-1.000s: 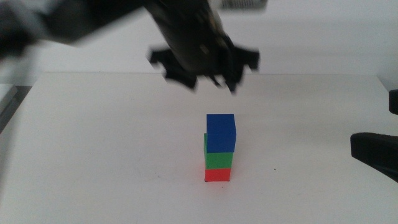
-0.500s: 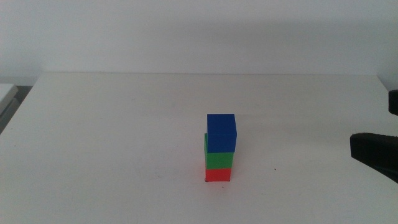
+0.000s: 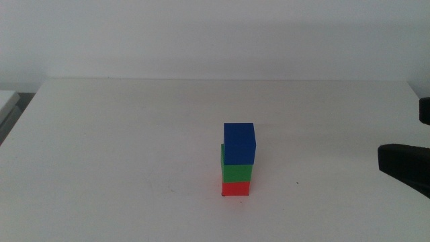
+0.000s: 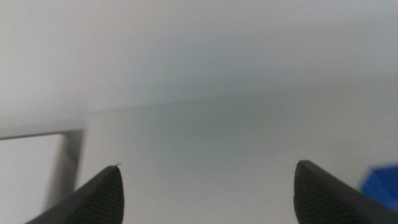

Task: Stack red cubes first, then green, then blue cubes in a specific spot.

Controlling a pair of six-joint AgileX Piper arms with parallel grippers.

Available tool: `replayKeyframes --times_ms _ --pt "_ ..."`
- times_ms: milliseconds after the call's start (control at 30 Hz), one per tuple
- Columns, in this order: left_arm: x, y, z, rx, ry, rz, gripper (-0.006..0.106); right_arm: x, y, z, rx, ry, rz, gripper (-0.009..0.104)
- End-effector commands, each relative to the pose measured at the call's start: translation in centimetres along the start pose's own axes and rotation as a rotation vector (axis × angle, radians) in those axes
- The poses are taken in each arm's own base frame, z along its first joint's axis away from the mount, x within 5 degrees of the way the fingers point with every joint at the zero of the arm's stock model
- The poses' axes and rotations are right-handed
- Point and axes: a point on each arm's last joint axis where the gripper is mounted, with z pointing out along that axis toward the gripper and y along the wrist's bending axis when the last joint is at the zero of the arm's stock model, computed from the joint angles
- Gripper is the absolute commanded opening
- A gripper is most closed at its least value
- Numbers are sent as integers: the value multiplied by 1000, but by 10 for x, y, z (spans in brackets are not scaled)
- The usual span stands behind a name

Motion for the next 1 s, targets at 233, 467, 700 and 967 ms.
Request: replayKeyframes --times_ms 233,467,700,967 --pt "51 3 -17 -79 -123 -127 94 1 -1 0 6 -4 -12 92" --pt "43 1 -18 -44 -210 -160 94 1 -1 0 6 -4 -12 92" --pt "43 1 -18 -50 -220 -154 94 1 -1 0 6 -4 -12 92" --pt "68 3 -11 -79 -339 -160 94 8 -12 24 98 -292 -52 92"
